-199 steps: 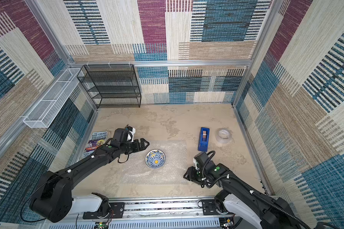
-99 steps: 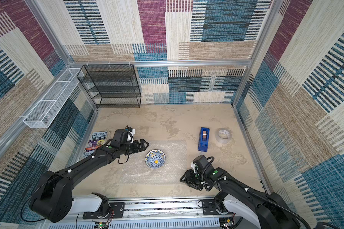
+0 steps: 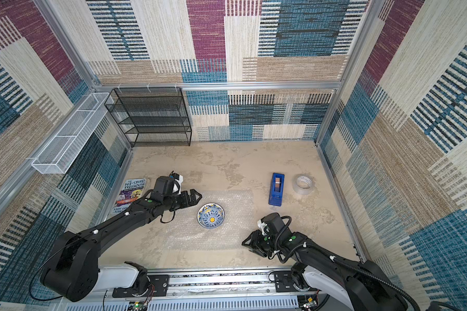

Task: Wrap bowls in bubble wrap
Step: Wrap the bowl in bubble wrap.

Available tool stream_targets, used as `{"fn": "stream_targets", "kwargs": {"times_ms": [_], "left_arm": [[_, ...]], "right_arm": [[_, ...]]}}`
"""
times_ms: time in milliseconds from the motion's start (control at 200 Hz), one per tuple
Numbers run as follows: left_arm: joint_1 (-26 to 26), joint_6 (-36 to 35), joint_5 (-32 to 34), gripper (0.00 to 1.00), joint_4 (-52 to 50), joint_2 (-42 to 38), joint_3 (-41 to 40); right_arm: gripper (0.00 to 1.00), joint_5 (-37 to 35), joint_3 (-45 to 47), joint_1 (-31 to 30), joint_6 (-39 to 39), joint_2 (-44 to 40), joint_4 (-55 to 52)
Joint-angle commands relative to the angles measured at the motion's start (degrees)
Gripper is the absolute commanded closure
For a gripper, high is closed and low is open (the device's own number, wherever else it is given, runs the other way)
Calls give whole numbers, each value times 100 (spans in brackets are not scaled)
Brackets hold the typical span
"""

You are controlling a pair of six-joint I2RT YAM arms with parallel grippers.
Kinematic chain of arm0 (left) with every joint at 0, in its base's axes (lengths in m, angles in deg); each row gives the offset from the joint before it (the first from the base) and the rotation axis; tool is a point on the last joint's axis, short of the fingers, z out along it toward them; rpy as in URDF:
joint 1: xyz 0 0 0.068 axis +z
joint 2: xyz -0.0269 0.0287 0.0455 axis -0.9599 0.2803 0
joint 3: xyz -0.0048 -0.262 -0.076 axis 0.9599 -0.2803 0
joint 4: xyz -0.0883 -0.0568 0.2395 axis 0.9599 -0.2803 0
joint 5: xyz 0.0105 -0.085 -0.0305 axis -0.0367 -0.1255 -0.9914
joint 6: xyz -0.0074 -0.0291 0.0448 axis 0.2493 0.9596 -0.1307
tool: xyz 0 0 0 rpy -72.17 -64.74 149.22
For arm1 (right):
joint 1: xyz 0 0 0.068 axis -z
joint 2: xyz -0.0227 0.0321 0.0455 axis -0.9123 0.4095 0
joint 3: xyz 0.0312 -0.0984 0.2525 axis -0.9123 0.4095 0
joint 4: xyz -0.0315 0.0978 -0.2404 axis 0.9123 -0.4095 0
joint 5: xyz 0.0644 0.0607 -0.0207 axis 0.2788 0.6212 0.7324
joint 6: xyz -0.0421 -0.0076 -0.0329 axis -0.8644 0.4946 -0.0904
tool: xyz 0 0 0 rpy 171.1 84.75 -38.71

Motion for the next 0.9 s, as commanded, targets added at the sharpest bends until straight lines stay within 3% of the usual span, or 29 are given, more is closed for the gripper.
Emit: {"fn": "stream_targets", "kwargs": {"times_ms": [0, 210, 711, 896], "left_arm": [[2, 184, 88, 1, 362, -22, -122], [0, 21, -83, 1, 173, 185, 82], [7, -24, 62, 0, 134, 134, 147], [9, -41, 82, 1, 116, 119, 155]], "right_arm": [[52, -452, -26, 0, 43, 12, -175], [60, -607, 349, 6, 303, -520, -11], [72, -577, -30, 7, 107, -33, 458], [90, -489, -426, 1, -98, 298, 543]]}}
